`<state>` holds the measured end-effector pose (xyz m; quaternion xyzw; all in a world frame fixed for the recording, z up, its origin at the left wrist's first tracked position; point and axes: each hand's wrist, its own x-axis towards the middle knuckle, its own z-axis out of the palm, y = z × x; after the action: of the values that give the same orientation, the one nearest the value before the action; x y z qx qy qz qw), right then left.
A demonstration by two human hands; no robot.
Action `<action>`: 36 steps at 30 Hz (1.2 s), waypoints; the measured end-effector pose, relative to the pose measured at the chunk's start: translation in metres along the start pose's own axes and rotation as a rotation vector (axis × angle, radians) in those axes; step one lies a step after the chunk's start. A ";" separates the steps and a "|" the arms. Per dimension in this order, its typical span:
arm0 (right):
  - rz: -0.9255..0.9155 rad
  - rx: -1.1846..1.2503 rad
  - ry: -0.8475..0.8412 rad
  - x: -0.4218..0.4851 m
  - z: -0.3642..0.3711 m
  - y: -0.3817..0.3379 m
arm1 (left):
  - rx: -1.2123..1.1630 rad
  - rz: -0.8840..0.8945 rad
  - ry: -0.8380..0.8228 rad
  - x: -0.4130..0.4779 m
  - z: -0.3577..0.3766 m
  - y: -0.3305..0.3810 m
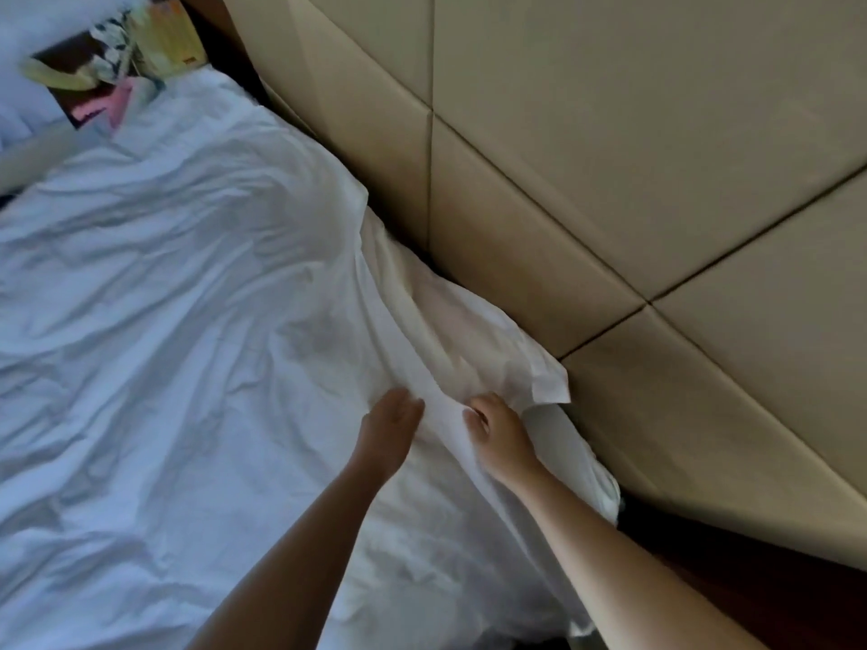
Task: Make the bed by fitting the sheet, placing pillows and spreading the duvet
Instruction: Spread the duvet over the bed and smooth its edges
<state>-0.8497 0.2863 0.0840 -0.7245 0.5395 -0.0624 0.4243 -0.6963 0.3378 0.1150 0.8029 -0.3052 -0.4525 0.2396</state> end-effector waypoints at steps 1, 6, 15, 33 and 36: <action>0.037 0.058 0.065 0.002 -0.008 0.008 | 0.000 -0.016 -0.009 0.004 0.005 0.006; 0.177 0.187 0.229 0.020 -0.050 0.046 | -0.031 -0.082 -0.023 0.022 0.027 0.041; 0.235 0.514 -0.375 0.034 -0.036 0.011 | -0.193 -0.258 -0.042 0.030 0.045 0.064; 0.144 0.444 -0.474 -0.022 0.007 -0.017 | -0.273 -0.186 0.359 -0.037 0.012 -0.013; 0.103 0.504 -0.298 -0.036 0.014 -0.016 | -0.264 -0.194 0.417 -0.044 0.010 -0.011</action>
<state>-0.8450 0.3247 0.0991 -0.5694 0.4748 -0.0657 0.6678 -0.7201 0.3753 0.1285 0.8663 -0.1091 -0.3338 0.3553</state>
